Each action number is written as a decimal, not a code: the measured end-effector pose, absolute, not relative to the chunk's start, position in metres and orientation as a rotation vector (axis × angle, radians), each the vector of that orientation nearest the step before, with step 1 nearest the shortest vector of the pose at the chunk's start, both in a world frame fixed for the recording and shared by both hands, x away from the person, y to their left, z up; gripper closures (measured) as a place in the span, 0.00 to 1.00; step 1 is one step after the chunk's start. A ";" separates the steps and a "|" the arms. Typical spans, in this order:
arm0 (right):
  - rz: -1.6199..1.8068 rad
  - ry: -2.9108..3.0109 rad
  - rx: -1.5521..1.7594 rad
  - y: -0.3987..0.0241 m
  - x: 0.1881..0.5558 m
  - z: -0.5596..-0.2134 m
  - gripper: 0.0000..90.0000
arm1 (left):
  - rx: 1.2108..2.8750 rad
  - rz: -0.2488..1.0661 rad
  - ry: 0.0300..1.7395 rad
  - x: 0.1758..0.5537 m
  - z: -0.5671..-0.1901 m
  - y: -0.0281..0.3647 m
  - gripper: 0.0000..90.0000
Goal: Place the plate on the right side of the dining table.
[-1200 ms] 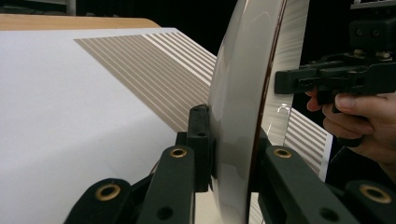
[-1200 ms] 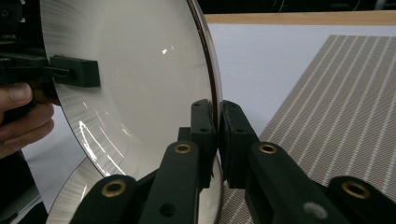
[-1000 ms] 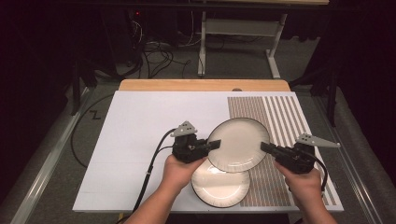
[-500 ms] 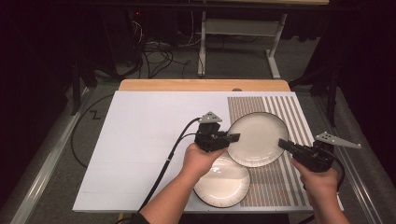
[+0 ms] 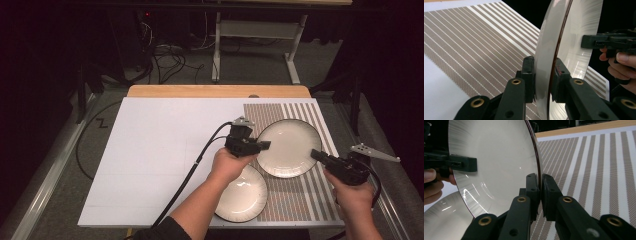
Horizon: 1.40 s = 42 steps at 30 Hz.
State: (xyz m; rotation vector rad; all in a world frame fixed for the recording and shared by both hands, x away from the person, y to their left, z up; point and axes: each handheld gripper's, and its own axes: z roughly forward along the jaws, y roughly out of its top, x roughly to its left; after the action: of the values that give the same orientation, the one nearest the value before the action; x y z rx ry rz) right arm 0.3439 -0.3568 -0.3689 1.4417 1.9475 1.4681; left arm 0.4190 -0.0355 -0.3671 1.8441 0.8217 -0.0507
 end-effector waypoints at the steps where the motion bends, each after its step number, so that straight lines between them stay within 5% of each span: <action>1: 1.465 1.945 1.446 -0.358 0.344 -0.369 0.97 | 1.850 -0.057 0.824 0.421 -0.368 -0.039 0.84; 42: 1.325 1.932 1.577 -0.382 0.357 -0.399 0.97 | 1.948 -0.152 0.918 0.451 -0.400 -0.077 0.80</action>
State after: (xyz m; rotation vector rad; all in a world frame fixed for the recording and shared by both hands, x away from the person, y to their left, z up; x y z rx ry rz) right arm 0.3571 -0.3822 -0.3987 1.5774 1.9323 1.3252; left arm 0.4513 -0.0771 -0.4000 1.9481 0.9182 -0.1519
